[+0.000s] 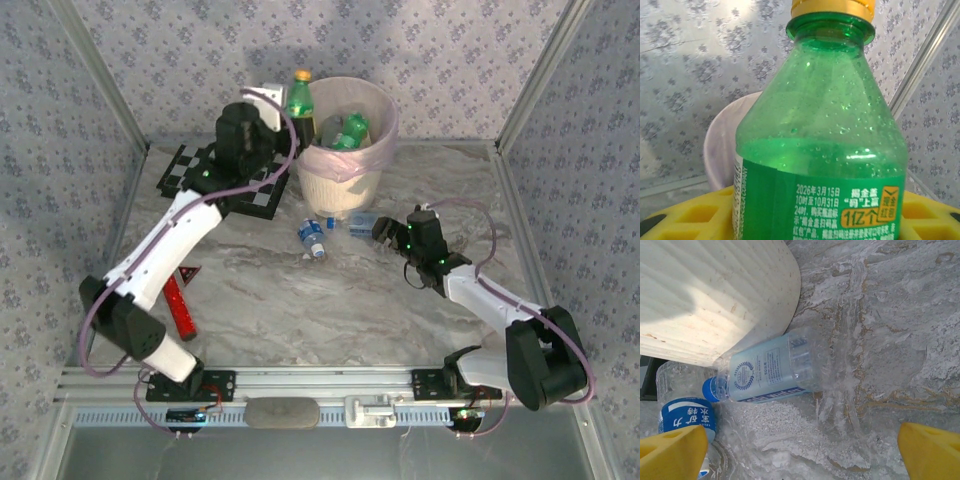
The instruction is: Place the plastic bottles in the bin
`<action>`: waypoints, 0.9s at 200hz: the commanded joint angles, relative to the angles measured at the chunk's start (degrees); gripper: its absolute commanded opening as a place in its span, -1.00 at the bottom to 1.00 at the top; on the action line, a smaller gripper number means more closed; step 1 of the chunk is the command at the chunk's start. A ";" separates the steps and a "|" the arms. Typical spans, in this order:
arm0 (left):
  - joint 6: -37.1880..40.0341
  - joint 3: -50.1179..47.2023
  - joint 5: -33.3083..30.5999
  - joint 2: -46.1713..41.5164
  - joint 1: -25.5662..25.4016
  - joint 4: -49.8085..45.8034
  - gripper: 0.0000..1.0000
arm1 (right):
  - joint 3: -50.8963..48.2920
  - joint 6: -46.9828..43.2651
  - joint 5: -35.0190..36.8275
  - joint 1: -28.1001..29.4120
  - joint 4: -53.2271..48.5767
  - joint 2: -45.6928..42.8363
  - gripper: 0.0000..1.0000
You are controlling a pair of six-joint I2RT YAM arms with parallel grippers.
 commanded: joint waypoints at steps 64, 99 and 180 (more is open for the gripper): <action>4.77 49.71 7.78 33.54 2.66 -26.25 0.10 | -2.46 1.40 1.61 0.94 -2.35 -6.20 0.98; 2.79 64.26 8.31 43.49 3.54 -31.85 0.12 | -2.63 1.13 2.60 0.94 -3.56 -7.93 0.98; -0.94 59.95 9.63 43.13 4.72 -29.49 0.66 | -2.99 0.74 3.15 0.60 -4.48 -7.98 0.98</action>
